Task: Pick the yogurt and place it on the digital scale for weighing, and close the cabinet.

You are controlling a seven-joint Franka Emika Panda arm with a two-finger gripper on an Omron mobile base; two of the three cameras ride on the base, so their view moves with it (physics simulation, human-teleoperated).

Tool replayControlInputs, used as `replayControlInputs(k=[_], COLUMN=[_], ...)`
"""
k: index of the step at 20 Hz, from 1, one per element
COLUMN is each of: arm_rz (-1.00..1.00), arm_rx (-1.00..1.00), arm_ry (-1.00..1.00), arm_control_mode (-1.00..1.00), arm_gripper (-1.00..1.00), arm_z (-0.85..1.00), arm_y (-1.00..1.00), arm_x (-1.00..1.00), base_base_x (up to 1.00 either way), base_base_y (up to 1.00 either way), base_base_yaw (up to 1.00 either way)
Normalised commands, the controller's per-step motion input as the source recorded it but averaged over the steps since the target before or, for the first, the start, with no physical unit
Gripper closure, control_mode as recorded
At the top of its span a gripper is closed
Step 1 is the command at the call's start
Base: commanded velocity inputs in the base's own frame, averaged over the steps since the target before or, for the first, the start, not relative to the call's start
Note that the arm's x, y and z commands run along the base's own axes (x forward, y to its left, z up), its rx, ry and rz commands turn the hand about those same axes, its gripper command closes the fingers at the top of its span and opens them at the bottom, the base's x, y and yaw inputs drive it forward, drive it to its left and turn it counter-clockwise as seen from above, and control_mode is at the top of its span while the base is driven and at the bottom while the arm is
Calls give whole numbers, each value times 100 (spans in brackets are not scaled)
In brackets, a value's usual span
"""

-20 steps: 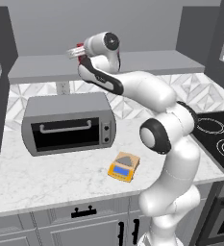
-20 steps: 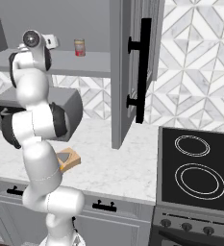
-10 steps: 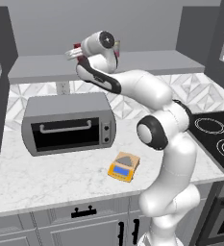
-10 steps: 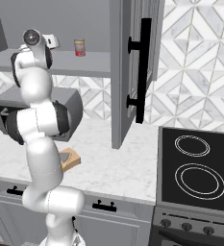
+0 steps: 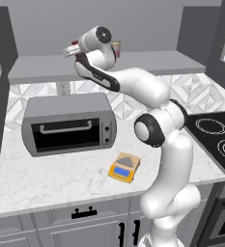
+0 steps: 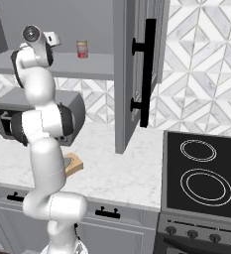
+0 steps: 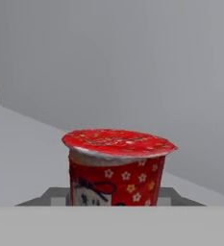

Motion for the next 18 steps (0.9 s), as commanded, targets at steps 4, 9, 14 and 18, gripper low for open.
replayControlInputs(k=[4,9,14,18], arm_rz=[0,0,0,0], arm_rx=[4,3,6,6], arm_ry=[-15,-13,-14,-9], arm_control_mode=[-100,-100,-100,-100], arm_gripper=[100,100,100,100], arm_z=[0,0,0,16], arm_y=[0,1,-36,-39], arm_x=[-44,-61,-100,-97], base_base_x=[0,0,0,0], base_base_y=[0,0,0,0], base_base_yaw=[0,0,0,0])
